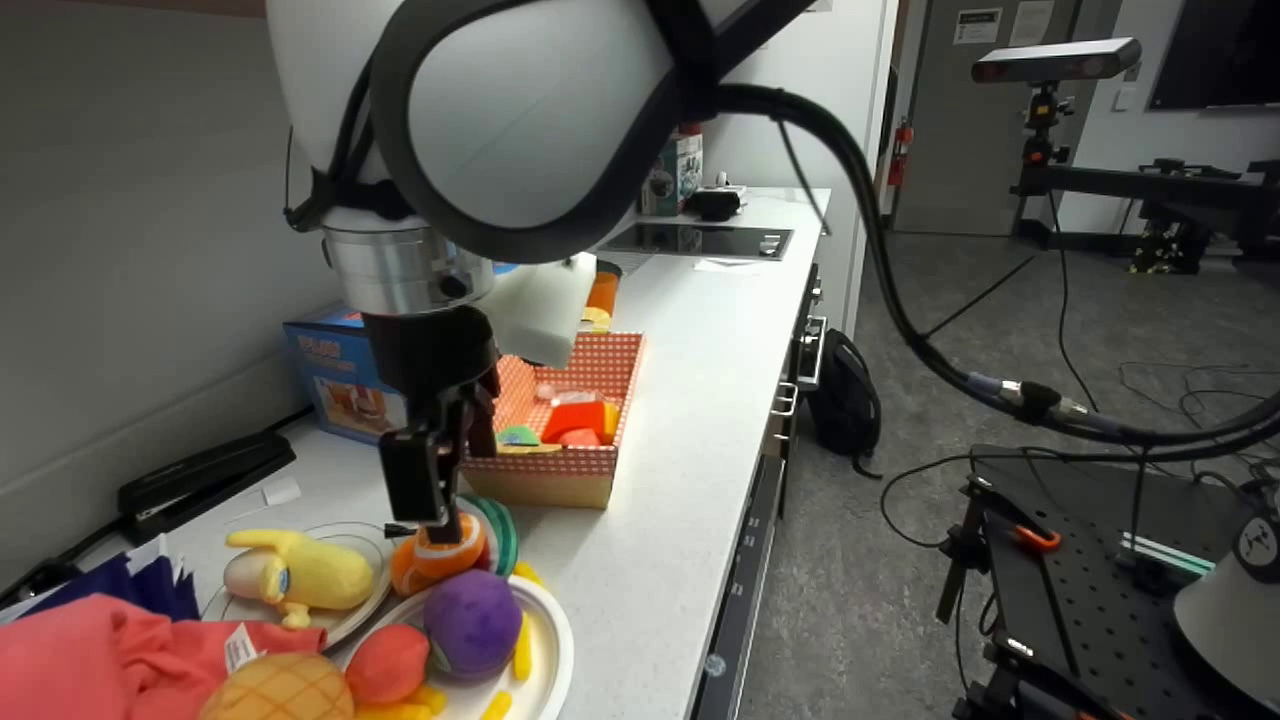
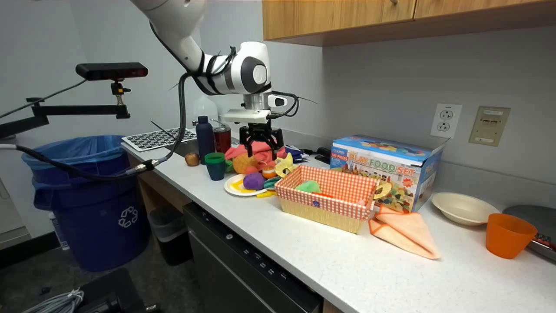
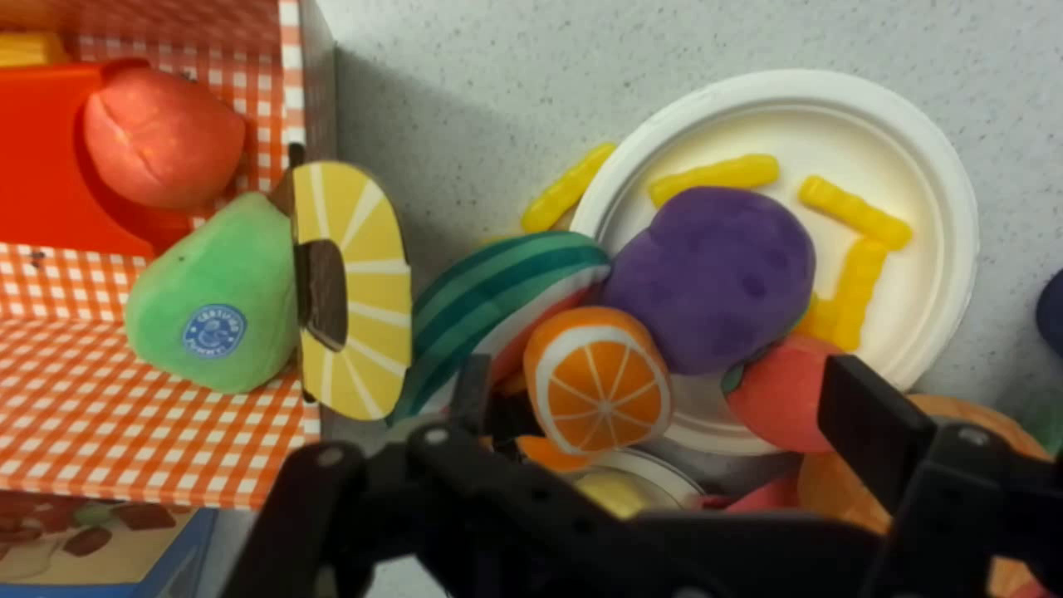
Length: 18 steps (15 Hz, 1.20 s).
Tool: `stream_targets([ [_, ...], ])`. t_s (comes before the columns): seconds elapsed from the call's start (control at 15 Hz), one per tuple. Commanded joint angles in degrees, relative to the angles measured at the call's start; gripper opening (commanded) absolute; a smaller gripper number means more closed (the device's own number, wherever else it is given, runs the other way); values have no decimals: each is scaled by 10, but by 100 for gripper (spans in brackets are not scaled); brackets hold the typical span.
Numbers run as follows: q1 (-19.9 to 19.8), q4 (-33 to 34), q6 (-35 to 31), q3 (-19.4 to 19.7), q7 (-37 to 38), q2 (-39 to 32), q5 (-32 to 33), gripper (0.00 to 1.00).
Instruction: Put the orange and purple plushies in the box
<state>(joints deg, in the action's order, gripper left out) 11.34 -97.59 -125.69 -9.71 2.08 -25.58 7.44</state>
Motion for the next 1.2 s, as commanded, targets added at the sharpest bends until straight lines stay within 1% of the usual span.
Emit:
stream_targets([
  [0.0, 7, 80, 22, 13, -26, -62, 3, 100],
  [0.33, 7, 104, 14, 20, -28, -100, -2, 100],
  [0.53, 8, 121, 21, 20, -23, -118, -7, 100],
  [0.6, 8, 124, 21, 19, -22, -121, -9, 82],
  [0.67, 8, 129, 21, 20, -21, -125, -10, 72],
  [0.73, 7, 130, 21, 20, -21, -127, -11, 66],
  [0.8, 7, 133, 21, 20, -20, -129, -12, 56],
  [1.13, 5, 128, 19, 21, -11, -124, -18, 19],
])
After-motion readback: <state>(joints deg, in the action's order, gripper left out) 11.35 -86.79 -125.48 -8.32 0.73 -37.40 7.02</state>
